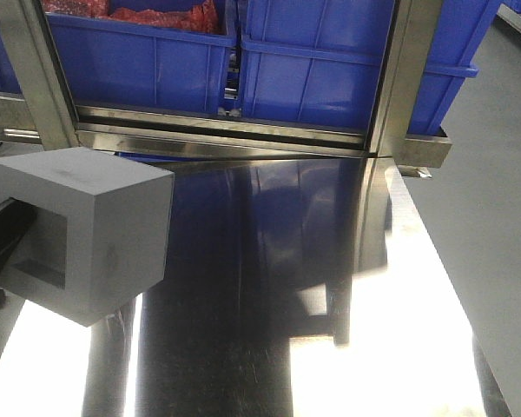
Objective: Sort gray base to blue bin
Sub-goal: 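Hold the gray base raised in the left gripper, then drive the base away from the table, turning toward the shelves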
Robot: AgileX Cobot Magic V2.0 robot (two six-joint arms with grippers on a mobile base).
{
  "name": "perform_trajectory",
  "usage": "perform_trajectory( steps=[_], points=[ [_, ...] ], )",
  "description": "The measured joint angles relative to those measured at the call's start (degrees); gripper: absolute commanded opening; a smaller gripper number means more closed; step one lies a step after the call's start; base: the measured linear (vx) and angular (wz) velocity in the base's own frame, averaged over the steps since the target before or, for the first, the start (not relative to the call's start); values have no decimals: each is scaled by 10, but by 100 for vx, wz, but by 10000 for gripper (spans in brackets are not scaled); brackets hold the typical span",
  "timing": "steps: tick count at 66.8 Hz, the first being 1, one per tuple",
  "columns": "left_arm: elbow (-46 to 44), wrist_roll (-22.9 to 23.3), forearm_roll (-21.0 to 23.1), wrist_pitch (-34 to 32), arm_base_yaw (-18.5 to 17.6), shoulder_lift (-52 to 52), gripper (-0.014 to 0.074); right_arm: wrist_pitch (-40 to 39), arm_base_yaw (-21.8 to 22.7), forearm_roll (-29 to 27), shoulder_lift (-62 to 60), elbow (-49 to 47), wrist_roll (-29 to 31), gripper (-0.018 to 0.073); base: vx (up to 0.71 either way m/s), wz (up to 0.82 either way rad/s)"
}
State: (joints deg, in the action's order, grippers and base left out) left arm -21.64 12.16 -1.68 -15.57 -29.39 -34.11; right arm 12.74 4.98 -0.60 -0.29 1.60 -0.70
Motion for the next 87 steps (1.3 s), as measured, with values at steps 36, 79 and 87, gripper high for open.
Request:
perform_trajectory(
  steps=[36,79,87],
  points=[
    [0,0,0,0,0,0,3,0,0,0,0,0,0,-5,0,0],
    [0,0,0,-1,0,0,3,0,0,-1,0,0,0,-5,-1,-3],
    [0,0,0,-1,0,0,3,0,0,-1,0,0,0,-5,-7,-31]
  ],
)
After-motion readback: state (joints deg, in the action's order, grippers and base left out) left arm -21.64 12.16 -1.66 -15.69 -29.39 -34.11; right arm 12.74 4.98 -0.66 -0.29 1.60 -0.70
